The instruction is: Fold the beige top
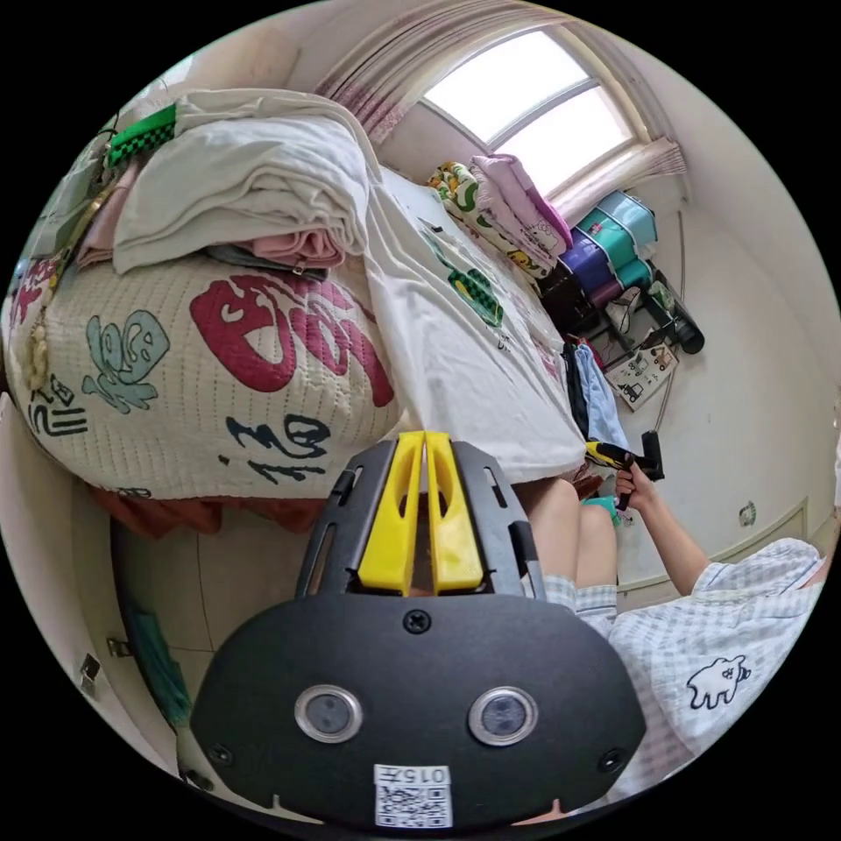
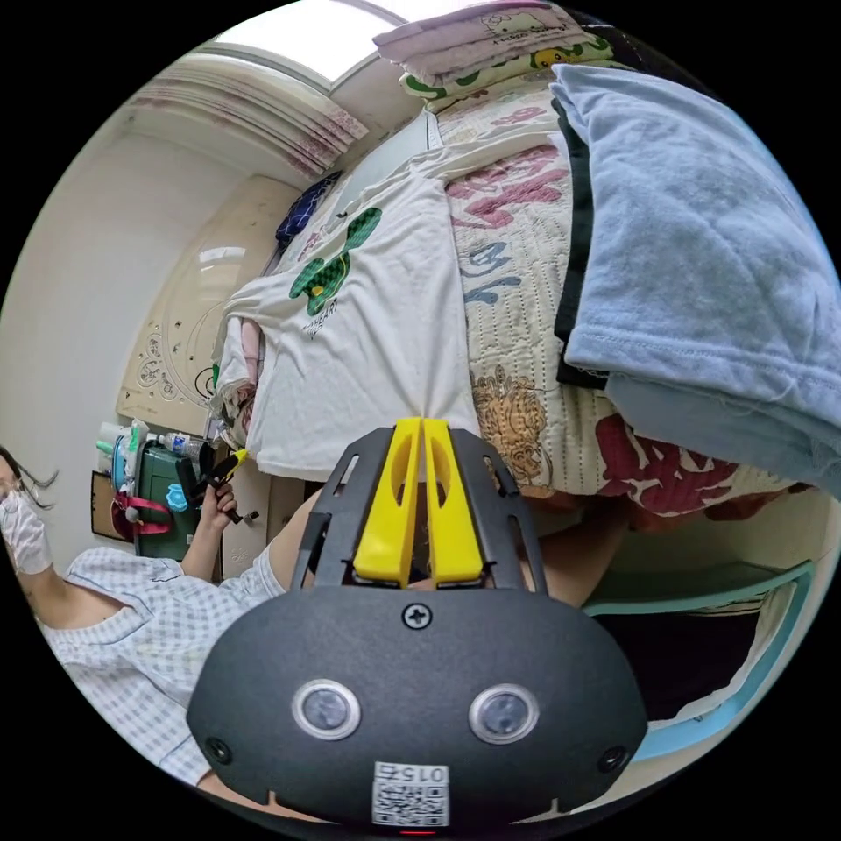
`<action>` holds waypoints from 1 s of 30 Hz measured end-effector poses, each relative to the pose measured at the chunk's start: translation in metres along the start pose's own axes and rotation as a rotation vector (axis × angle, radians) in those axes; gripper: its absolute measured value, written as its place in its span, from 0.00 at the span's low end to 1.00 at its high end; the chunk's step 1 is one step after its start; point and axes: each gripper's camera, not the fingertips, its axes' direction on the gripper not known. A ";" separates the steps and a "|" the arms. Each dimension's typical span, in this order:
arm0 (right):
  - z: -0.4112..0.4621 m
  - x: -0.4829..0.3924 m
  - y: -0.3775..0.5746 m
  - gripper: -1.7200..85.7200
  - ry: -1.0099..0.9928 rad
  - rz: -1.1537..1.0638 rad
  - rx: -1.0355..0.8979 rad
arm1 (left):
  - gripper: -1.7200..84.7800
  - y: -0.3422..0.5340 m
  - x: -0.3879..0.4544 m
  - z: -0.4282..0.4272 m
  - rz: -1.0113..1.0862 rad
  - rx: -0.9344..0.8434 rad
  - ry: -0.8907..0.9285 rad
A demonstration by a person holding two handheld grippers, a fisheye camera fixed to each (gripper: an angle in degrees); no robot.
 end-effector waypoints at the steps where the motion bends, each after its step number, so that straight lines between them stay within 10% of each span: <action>1: -0.005 -0.001 0.002 0.02 0.009 -0.002 0.007 | 0.01 0.002 0.001 -0.005 -0.002 0.004 -0.002; 30: 0.018 0.028 0.056 0.11 0.196 -0.085 0.007 | 0.08 -0.119 0.105 0.002 0.232 -0.011 -0.153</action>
